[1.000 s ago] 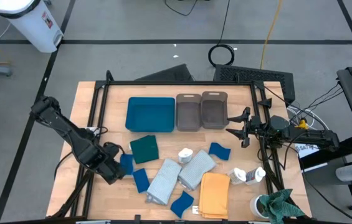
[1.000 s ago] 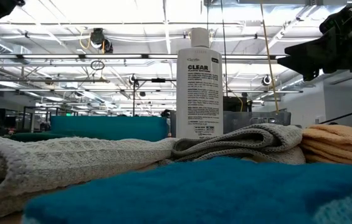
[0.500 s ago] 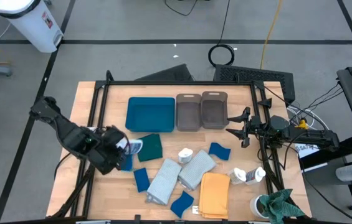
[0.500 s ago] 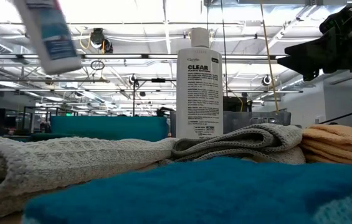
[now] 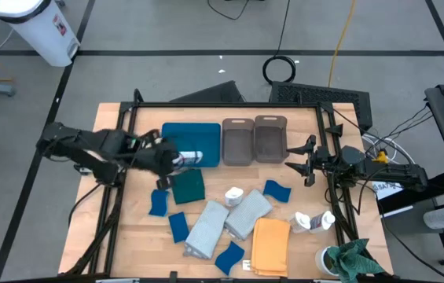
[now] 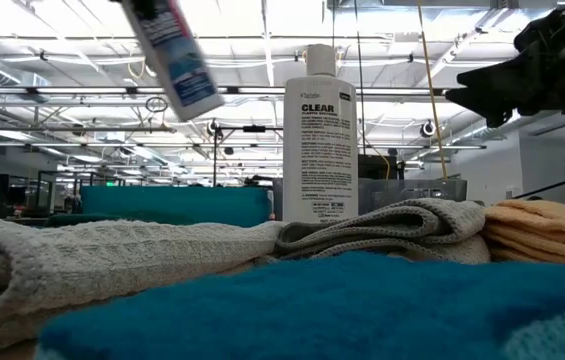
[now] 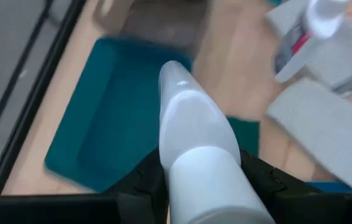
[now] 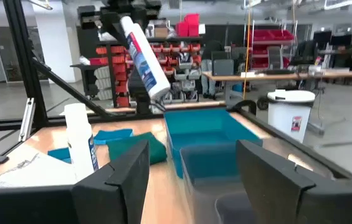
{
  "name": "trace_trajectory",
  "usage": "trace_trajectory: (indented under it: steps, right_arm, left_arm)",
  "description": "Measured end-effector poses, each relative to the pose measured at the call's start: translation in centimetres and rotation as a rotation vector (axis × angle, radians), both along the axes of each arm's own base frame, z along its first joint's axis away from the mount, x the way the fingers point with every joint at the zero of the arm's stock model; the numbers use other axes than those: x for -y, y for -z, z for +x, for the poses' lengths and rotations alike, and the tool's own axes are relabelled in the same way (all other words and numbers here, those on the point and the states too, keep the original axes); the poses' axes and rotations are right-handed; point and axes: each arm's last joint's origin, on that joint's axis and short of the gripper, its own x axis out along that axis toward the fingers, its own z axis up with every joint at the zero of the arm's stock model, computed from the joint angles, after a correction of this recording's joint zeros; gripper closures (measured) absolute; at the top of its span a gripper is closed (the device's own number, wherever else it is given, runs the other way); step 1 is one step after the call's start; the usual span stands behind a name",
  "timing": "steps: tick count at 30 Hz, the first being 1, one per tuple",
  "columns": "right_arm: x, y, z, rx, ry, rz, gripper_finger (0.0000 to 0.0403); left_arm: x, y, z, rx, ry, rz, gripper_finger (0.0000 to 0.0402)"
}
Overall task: Pick & Place Kitchen Items
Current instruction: Put the white plastic restorer bottle into the right black bin
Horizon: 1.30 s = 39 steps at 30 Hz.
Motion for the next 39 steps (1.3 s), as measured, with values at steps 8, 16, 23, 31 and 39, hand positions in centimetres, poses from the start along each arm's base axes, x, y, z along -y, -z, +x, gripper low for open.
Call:
trace_trajectory:
  steps: [8, 16, 23, 31, 39]
  right_arm:
    - [0.0, -0.9, -0.1, 0.09, 0.001, -0.025, 0.0193]
    - [0.4, -1.4, -0.3, 0.167, 0.12, 0.099, 0.0193]
    - [0.8, -1.9, 1.1, 0.137, 0.223, 0.106, 0.0193]
    - [2.5, -7.3, 8.3, -0.213, 0.149, 0.111, 0.016]
    - [6.6, -7.8, 17.7, -0.408, 0.001, 0.081, 0.0111]
  left_arm:
    - [-4.3, 0.4, 3.7, 0.078, 0.144, -0.016, 0.0272]
    - [-8.8, 3.4, 6.8, -0.003, 0.216, -0.057, 0.0272]
    - [-10.2, 4.9, 7.9, -0.044, 0.267, -0.055, 0.0272]
    - [-10.3, 4.6, 8.4, 0.006, 0.289, -0.032, 0.0272]
    - [-9.7, 4.5, 8.6, 0.022, 0.294, -0.046, 0.0272]
